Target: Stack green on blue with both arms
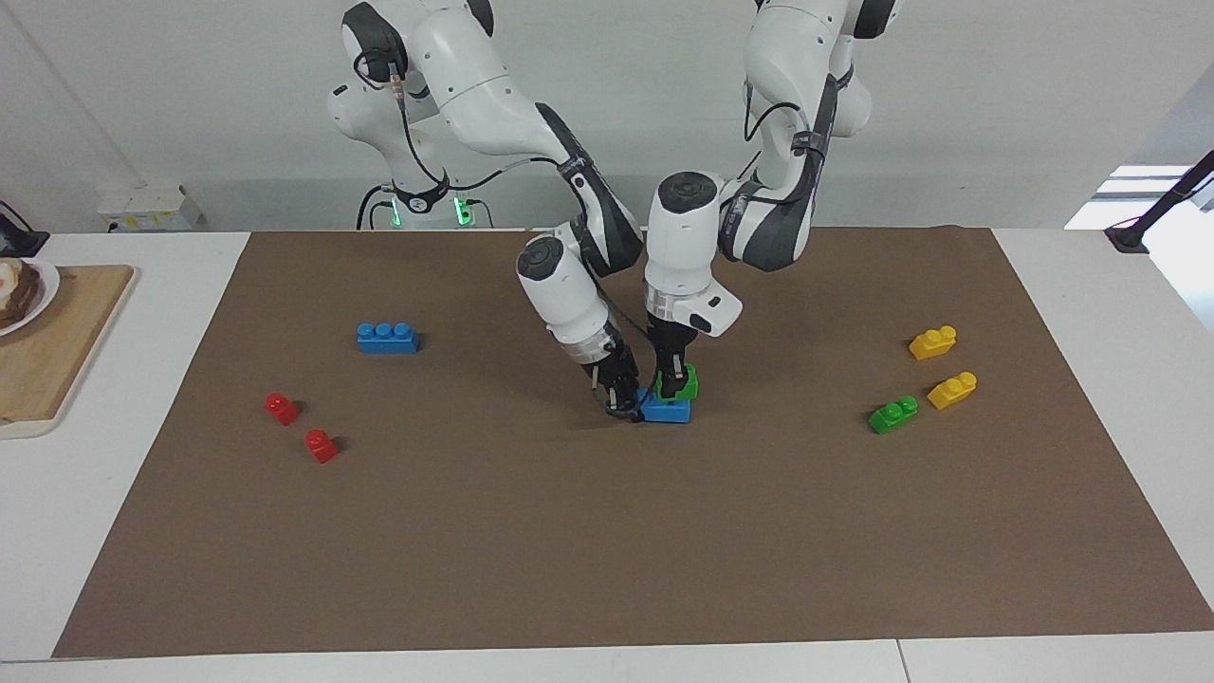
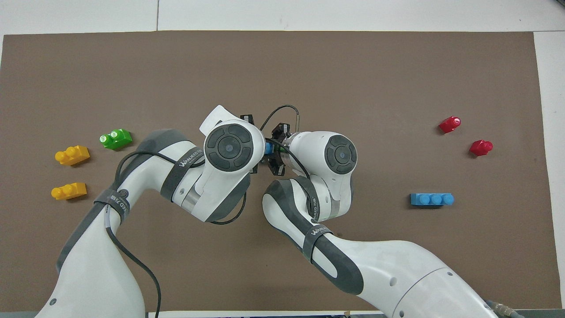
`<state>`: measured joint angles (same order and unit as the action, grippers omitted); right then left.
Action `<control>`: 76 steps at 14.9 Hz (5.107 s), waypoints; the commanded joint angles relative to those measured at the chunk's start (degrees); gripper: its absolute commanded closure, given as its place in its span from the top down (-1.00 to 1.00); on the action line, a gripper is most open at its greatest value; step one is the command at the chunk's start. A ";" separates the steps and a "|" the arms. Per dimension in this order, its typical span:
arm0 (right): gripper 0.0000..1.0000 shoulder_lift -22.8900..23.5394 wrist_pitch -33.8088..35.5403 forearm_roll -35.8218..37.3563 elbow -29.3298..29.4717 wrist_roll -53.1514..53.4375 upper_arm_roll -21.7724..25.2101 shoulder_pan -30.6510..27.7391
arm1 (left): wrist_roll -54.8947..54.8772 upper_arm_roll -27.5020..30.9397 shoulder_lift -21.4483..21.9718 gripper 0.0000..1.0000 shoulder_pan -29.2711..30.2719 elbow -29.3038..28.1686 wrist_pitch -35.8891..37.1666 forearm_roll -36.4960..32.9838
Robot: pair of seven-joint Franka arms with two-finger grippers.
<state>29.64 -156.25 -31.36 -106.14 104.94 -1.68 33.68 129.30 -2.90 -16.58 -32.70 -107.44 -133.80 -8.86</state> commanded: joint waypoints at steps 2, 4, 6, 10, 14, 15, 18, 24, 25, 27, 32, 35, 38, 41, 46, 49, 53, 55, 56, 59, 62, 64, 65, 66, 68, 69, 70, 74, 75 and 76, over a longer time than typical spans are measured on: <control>-1.00 0.24 -1.69 -1.07 -3.29 -0.35 0.19 -0.54 | -4.58 0.44 -0.64 -1.00 -0.61 -0.93 -2.34 -0.72; -1.00 0.24 -1.61 -1.07 -3.29 -0.35 0.19 -0.63 | -5.02 0.44 -0.73 -1.00 -0.61 -1.37 -2.43 -0.72; -1.00 0.24 -1.69 -1.07 -3.29 -0.61 0.19 -0.72 | -6.69 0.35 -1.08 -1.00 -0.61 -1.63 -2.43 -0.72; -1.00 0.15 -1.69 -1.07 -3.64 -0.87 0.19 -0.72 | -8.28 -0.26 -0.73 -1.00 -0.69 -3.03 -1.38 -0.63; -1.00 0.06 -1.61 -1.07 -3.64 -0.87 0.19 -0.72 | -8.36 -0.62 -0.56 -1.00 -0.69 -4.00 -1.64 -0.01; -1.00 0.06 -1.61 -1.07 -3.64 -0.87 0.19 -0.72 | -8.36 -0.53 -0.64 -1.00 -0.52 -3.74 -1.99 0.16; -1.00 0.06 -1.61 -1.07 -3.64 -0.87 0.19 -0.63 | -10.03 -0.53 -0.82 -1.00 0.01 -4.18 -3.83 0.60; -1.00 0.06 -1.61 -1.07 -3.73 -0.87 0.19 -0.63 | -10.30 -0.35 -1.17 0.15 0.19 -3.83 -4.02 1.48; -1.00 0.06 -1.52 -1.07 -3.64 -0.87 0.19 -0.72 | -10.12 -0.35 -1.17 0.99 0.19 -3.57 -3.84 1.48; -1.00 0.06 -1.52 -1.07 -3.64 -0.87 0.19 -0.81 | -10.03 -0.18 -0.56 1.00 0.27 -3.13 -2.96 1.57; 0.11 0.06 -1.43 -1.07 -3.55 -0.87 0.19 -0.81 | -10.21 -0.26 4.01 1.00 4.74 -2.08 2.74 1.57; 0.55 0.06 -1.34 -1.07 -3.38 -0.79 0.19 -0.81 | -16.06 0.00 7.78 1.00 6.94 -1.81 8.88 1.57; 0.63 0.06 -0.73 -1.07 -2.67 -0.70 0.19 -1.07 | -29.50 0.00 11.12 1.00 11.42 -1.55 16.62 1.65; 0.67 -0.29 1.37 -0.98 -1.80 -0.79 0.19 -2.29 | -41.37 -0.18 13.50 1.00 15.64 -1.54 21.37 1.74; 0.74 -4.06 10.67 -0.90 -0.39 -3.59 0.19 -7.47 | -63.17 0.09 18.16 1.00 22.93 -1.72 28.23 4.82; 0.79 -7.22 17.45 -0.72 0.49 -8.50 0.27 -11.51 | -75.29 0.09 19.83 1.00 27.33 -1.81 31.31 4.82; 0.81 -11.18 30.18 1.55 3.30 -25.60 0.71 -18.63 | -90.33 0.26 20.45 1.00 31.64 -1.63 33.42 4.82; 0.87 -12.41 35.98 5.67 5.40 -35.37 0.72 -22.41 | -95.09 0.26 20.62 1.00 33.05 -1.63 33.87 4.82; 0.88 -13.11 38.97 8.39 6.63 -39.94 0.72 -23.99 | -96.68 0.26 20.63 1.00 33.75 -1.72 33.69 4.82; 0.89 -15.31 47.50 14.21 10.15 -52.34 0.80 -27.69 | -96.96 0.17 20.80 1.00 33.24 -2.25 32.90 5.17; 0.89 -18.21 54.62 18.33 12.97 -64.47 0.80 -31.21 | -96.87 -0.35 20.98 1.00 31.04 -1.72 32.46 5.87; 0.89 -21.02 57.79 22.02 13.58 -71.15 0.80 -32.44 | -97.39 -0.44 21.42 1.00 30.51 -2.16 31.93 7.45; 0.89 -22.68 59.20 23.52 13.67 -74.49 0.80 -32.97 | -99.31 -0.44 21.24 1.00 30.07 -1.55 32.98 7.54; 0.89 -24.53 60.78 24.58 13.76 -77.83 0.80 -33.41 | -104.29 -0.44 21.24 1.00 30.16 -1.20 34.12 7.63; 0.89 -27.52 63.42 26.60 13.68 -83.99 0.89 -33.59 | -115.89 -0.27 20.89 1.00 30.59 0.12 35.36 8.24; 0.89 -28.75 64.13 27.74 13.68 -86.80 0.80 -33.50 | -117.94 -0.18 20.63 1.00 30.86 1.26 35.97 8.42; 0.89 -29.90 65.18 28.54 13.59 -89.62 0.80 -33.50 | -118.75 0.08 19.84 1.00 31.03 2.75 36.85 8.34; 0.91 -32.72 68.44 29.16 13.32 -93.59 0.89 -33.59 | -121.57 0.17 17.38 1.00 31.03 8.90 42.64 7.81; 0.91 -32.63 68.88 29.34 13.50 -94.56 0.89 -33.68 | -121.74 0.17 16.94 1.00 31.03 9.70 43.26 7.63; 0.91 -32.63 68.97 29.43 13.67 -94.83 0.98 -33.85 | -123.05 0.17 16.85 1.00 31.03 9.79 43.36 7.54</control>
<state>-2.47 -87.71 -3.12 -91.90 12.45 -0.17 0.87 8.73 -2.78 2.51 -1.90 -100.90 -92.92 -1.41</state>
